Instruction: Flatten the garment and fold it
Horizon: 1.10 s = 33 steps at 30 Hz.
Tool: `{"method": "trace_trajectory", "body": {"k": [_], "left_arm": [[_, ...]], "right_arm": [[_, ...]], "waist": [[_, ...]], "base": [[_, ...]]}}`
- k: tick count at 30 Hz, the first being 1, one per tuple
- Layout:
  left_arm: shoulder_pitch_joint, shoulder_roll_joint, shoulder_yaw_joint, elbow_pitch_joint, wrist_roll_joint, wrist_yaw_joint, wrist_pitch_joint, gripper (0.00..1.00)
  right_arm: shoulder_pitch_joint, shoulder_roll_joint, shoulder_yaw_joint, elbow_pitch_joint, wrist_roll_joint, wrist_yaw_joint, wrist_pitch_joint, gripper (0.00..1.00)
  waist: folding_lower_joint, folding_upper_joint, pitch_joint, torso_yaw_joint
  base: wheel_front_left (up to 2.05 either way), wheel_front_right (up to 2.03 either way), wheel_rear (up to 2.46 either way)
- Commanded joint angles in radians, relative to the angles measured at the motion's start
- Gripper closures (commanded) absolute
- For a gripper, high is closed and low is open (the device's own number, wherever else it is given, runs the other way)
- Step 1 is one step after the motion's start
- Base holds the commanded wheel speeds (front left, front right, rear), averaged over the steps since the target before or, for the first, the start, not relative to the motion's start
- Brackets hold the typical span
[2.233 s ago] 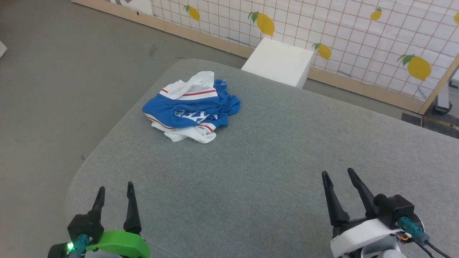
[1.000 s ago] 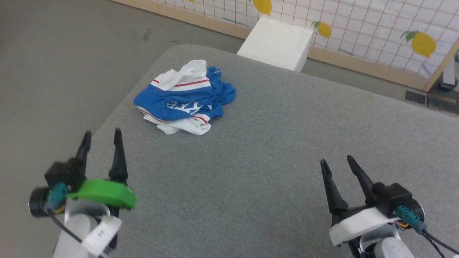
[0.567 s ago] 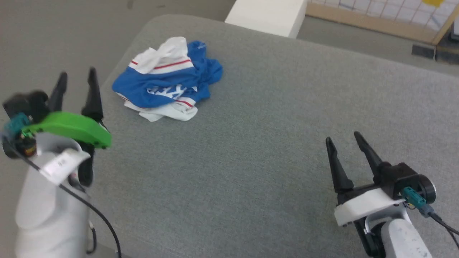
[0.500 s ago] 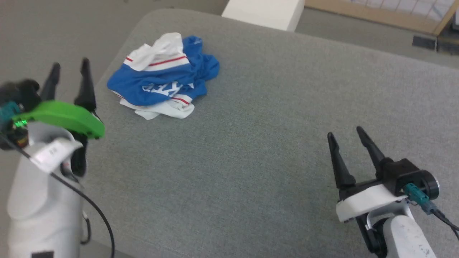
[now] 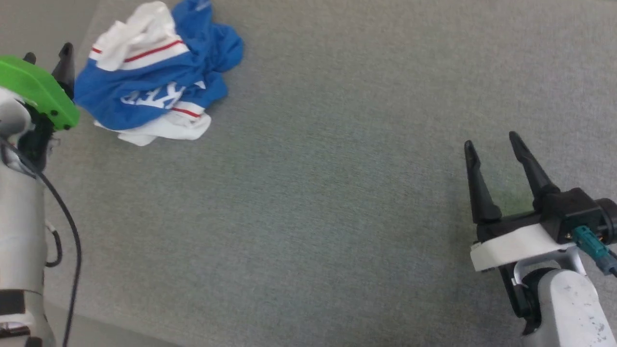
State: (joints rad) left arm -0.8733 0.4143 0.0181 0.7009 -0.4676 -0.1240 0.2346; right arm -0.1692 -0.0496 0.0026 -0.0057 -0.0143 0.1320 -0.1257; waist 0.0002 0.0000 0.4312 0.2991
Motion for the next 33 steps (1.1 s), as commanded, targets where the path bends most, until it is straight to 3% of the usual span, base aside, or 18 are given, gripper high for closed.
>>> {"method": "trace_trajectory", "body": {"k": [1,14,23,24,25,33], "left_arm": [[-0.031,0.013,-0.010,0.019,-0.006,-0.006,0.048,0.00],[-0.137,0.041,-0.041,0.132,-0.059,0.055,0.511,0.00],[-0.103,0.006,-0.039,0.147,-0.107,0.079,0.637,0.03],[-0.100,0.005,-0.037,0.146,-0.111,0.079,0.635,0.67],[-0.098,0.004,-0.037,0.145,-0.113,0.079,0.633,1.00],[-0.092,0.028,-0.027,0.121,-0.107,0.058,0.501,1.00]], "right_arm": [[-0.015,-0.001,-0.004,-0.017,-0.014,-0.001,0.005,0.00],[-0.004,-0.001,-0.030,-0.102,-0.041,-0.001,0.034,0.00],[-0.010,-0.001,-0.036,-0.113,-0.044,-0.001,0.037,0.00],[-0.012,-0.001,-0.036,-0.113,-0.044,-0.001,0.037,0.00],[-0.013,-0.001,-0.036,-0.112,-0.044,-0.001,0.037,0.00],[-0.017,-0.001,-0.033,-0.086,-0.035,-0.001,0.023,0.00]], "waist": [[-0.0002,0.0000,0.075,-0.059],[-0.0002,0.0000,0.158,-0.082],[-0.0002,0.0000,0.180,-0.083],[-0.0002,0.0000,0.180,-0.083],[-0.0002,0.0000,0.179,-0.083],[-0.0002,0.0000,0.146,-0.079]], "base": [[0.00,0.00,0.00],[0.00,0.00,0.00],[0.00,0.00,0.00],[0.00,0.00,0.00],[0.00,0.00,0.00],[0.00,0.00,0.00]]}}
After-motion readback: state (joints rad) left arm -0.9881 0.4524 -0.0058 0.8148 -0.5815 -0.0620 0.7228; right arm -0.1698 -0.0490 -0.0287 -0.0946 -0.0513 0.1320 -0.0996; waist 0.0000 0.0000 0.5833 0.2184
